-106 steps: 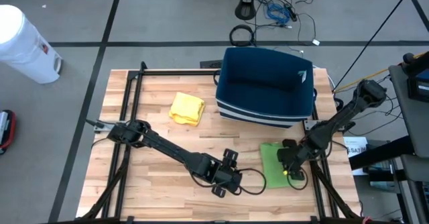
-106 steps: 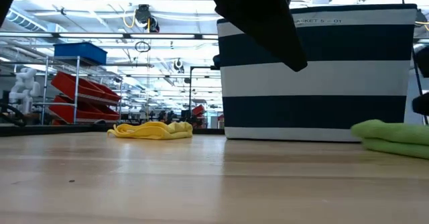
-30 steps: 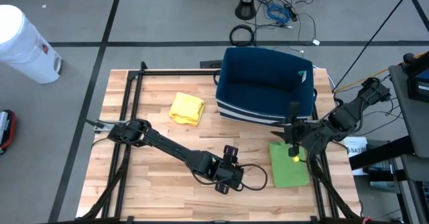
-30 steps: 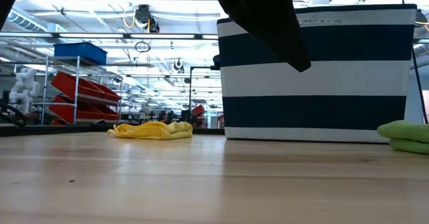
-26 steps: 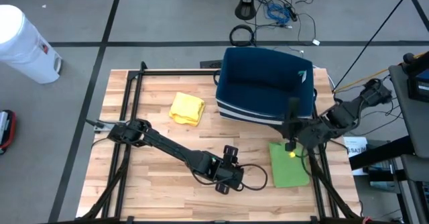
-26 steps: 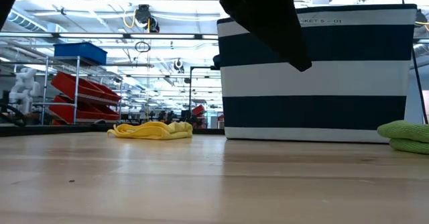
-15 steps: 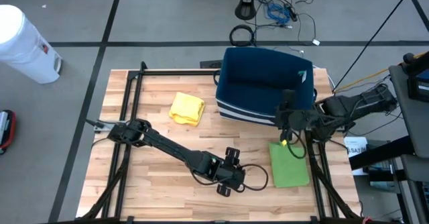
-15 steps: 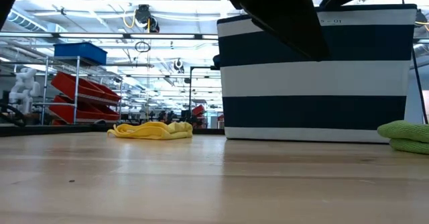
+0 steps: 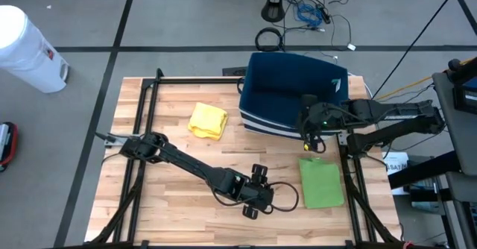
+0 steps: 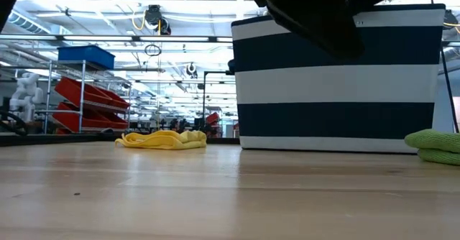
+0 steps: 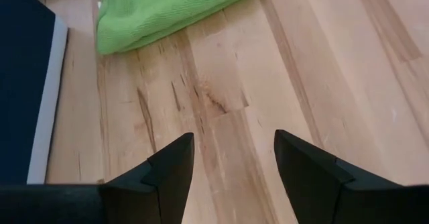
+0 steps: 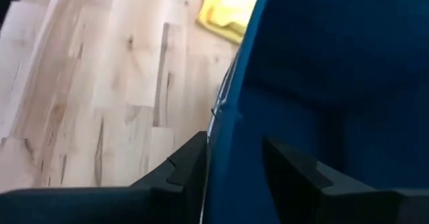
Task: Fold towel
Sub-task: Adjust the blue bin
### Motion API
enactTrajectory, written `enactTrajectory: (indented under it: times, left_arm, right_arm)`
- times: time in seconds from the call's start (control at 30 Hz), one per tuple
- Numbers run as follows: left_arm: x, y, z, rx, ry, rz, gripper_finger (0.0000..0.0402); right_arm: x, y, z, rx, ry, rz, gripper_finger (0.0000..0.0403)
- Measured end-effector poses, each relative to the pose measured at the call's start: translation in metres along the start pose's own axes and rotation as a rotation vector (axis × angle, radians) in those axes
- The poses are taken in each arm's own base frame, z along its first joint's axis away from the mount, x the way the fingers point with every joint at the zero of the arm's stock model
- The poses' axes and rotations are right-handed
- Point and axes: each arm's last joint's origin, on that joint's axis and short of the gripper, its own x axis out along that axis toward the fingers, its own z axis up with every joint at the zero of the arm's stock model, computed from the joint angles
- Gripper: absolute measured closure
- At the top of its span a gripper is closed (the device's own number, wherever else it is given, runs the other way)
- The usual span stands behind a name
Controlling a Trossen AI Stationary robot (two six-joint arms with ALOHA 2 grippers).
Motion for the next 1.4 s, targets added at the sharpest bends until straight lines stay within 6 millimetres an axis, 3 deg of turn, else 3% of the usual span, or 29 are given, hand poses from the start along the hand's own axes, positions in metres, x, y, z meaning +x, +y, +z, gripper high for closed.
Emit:
enactTrajectory:
  times: [0.17,0.37,0.6,0.83,1.1,1.23,1.4]
  left_arm:
    - [0.0,0.0,0.001,-0.004,-0.014,0.001,0.0188]
    - [0.0,0.0,0.002,-0.002,-0.019,0.001,0.0188]
    - [0.0,0.0,0.003,0.001,-0.035,0.002,0.0188]
    - [0.0,0.0,0.005,0.01,-0.049,0.003,0.0188]
    - [0.0,0.0,0.005,0.007,-0.054,0.004,0.0188]
    - [0.0,0.0,0.006,0.001,-0.061,0.004,0.0188]
    - [0.0,0.0,0.006,0.0,-0.061,0.004,0.0188]
  right_arm:
    - [0.019,-0.002,0.004,-0.04,0.029,0.06,0.0302]
    - [0.032,-0.005,0.012,-0.129,-0.013,0.086,0.0388]
    - [0.048,-0.007,0.019,-0.239,-0.073,0.201,0.0398]
    - [0.063,-0.006,0.028,-0.302,-0.144,0.217,0.0401]
    - [0.075,-0.018,0.032,-0.24,-0.185,0.191,0.0396]
    - [0.074,-0.021,0.034,-0.218,-0.207,0.171,0.0369]
    - [0.067,-0.022,0.037,-0.191,-0.257,0.162,0.0307]
